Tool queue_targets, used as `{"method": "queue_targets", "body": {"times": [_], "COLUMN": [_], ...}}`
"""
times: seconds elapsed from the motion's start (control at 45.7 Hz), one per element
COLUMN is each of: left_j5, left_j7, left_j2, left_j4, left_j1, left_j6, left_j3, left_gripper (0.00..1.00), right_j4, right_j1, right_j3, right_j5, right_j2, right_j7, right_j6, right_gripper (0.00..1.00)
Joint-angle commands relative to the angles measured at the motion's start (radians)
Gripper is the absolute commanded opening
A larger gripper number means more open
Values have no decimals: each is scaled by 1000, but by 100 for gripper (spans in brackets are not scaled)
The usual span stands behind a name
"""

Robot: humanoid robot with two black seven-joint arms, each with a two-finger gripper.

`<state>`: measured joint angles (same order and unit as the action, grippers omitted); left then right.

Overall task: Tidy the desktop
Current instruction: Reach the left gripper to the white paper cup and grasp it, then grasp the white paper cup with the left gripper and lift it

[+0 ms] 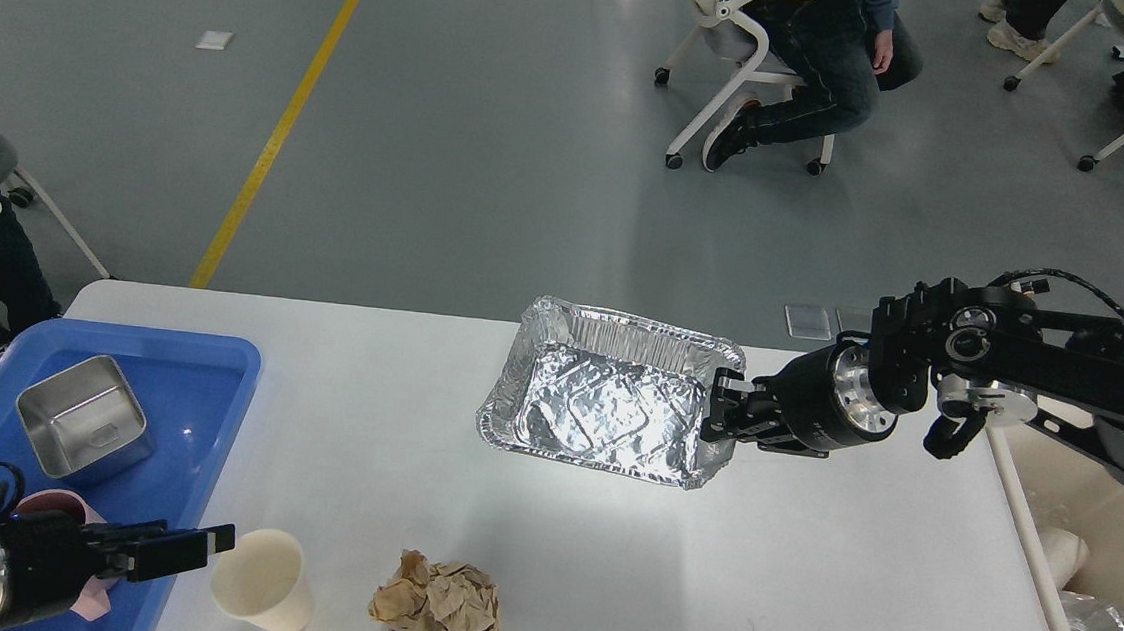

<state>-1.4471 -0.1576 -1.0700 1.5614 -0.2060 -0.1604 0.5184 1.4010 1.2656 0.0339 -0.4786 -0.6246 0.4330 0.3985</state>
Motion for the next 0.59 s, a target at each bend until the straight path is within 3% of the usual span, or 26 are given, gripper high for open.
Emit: {"method": "queue_targets", "body": {"times": [0.0,0.263,0.35,0.569], "left_j5": [-29,-111,-113,-113], "left_j7": [3,3,3,1], "left_j2": [59,91,91,87], "left_j4": [-21,-44,-46,-46], "left_j1": [-7,-9,-9,-9], "left_j6": [-31,-53,-53,-53], "left_j3": [0,-31,-31,-31], "left_gripper": [84,66,44,1], "right_j4": [0,-2,-2,-4], "right_j1": [-2,-5,-6,-11], "right_j3": [0,-2,-5,-5], "right_j5": [0,0,0,0], "right_j2": [-1,-1,-1,-1], "right_j7": [0,0,0,0], "right_j6": [-1,-1,-3,-4], "right_gripper": [0,0,0,0]}}
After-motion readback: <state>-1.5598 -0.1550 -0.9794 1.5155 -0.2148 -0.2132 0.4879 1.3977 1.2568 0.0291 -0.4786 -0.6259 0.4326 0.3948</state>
